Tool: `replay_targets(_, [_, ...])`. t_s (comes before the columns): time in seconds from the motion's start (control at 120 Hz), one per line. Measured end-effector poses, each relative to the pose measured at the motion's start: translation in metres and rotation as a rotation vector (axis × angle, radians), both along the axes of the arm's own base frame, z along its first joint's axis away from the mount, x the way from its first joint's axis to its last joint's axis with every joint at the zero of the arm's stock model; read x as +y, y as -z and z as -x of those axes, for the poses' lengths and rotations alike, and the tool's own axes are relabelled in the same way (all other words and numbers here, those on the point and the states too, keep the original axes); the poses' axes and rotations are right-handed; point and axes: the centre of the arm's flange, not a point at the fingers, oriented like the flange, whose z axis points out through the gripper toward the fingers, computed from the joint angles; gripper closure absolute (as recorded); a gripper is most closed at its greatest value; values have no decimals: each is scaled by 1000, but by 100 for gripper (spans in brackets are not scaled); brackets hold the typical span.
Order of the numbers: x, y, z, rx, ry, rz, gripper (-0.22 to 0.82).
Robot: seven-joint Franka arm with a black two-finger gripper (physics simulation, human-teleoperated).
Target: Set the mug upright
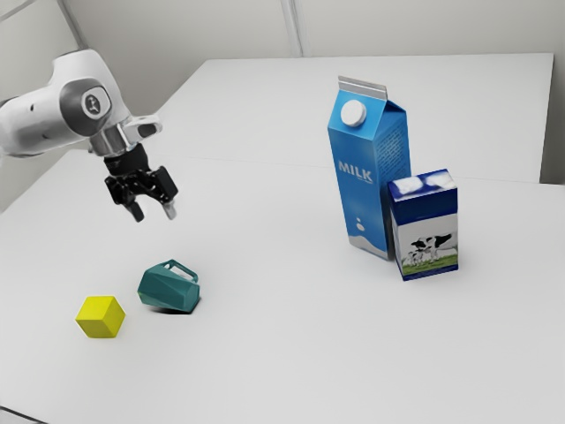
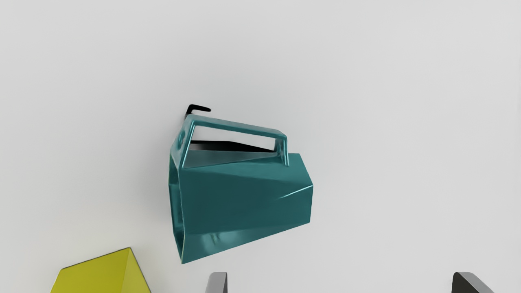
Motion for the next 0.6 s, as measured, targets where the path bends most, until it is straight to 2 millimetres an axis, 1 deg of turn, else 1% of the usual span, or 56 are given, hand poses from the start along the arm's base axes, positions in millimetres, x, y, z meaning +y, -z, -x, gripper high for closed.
replay_targets(0.108, [28, 28, 8, -3, -40, 67, 0])
replay_targets(0.175, [47, 48, 8, -11, -68, 101, 0])
replay_targets(0.208, [53, 57, 7, -16, -74, 114, 0])
replay_targets(0.325, [58, 76, 7, -45, -51, 150, 0])
replay_targets(0.4, [63, 83, 10, -66, -30, 165, 0])
replay_targets(0.533, [75, 93, 18, -92, 16, 176, 0])
replay_targets(0.6, [81, 101, 26, -93, 37, 184, 0])
